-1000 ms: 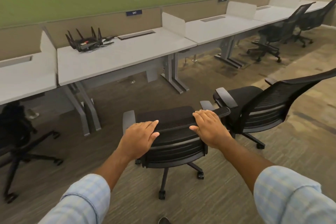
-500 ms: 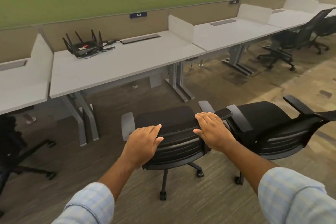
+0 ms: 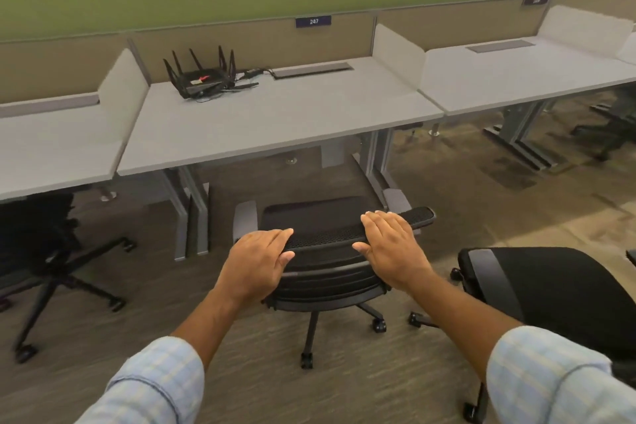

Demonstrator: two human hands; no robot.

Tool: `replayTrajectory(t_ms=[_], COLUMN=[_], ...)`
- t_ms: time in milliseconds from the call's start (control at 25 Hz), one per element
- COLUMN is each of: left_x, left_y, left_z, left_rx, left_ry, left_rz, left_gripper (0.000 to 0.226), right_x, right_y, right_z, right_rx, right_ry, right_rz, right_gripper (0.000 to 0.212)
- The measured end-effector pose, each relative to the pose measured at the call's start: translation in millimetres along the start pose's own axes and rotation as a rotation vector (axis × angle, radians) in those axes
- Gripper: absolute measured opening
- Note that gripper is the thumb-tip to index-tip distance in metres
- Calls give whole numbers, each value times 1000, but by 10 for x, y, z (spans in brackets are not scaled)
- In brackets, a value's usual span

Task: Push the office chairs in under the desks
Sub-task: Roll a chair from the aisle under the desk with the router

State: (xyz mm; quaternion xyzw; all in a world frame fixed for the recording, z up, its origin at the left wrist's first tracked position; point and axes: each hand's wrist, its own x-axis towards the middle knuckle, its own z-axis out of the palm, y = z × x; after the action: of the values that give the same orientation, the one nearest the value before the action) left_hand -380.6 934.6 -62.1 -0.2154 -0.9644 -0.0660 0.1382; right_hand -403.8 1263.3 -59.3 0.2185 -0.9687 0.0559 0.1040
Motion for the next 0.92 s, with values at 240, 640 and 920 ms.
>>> replayTrajectory(t_ms=[240, 640, 920], left_x=[568, 1599, 2195], left_y=[27, -488, -1184], left_z=[139, 347, 429], left_rx=[71, 30, -8], left_ry=[5, -4, -32], left_rz=[-162, -293, -300], left_gripper=[55, 56, 57], right_x=[736, 2046, 2947], right_y=[456, 929, 977], right_z=[115, 481, 735], right_rx=[33, 43, 56], right_ry=[-35, 14, 56], right_rz=[-84, -122, -102], right_gripper=[80, 73, 66])
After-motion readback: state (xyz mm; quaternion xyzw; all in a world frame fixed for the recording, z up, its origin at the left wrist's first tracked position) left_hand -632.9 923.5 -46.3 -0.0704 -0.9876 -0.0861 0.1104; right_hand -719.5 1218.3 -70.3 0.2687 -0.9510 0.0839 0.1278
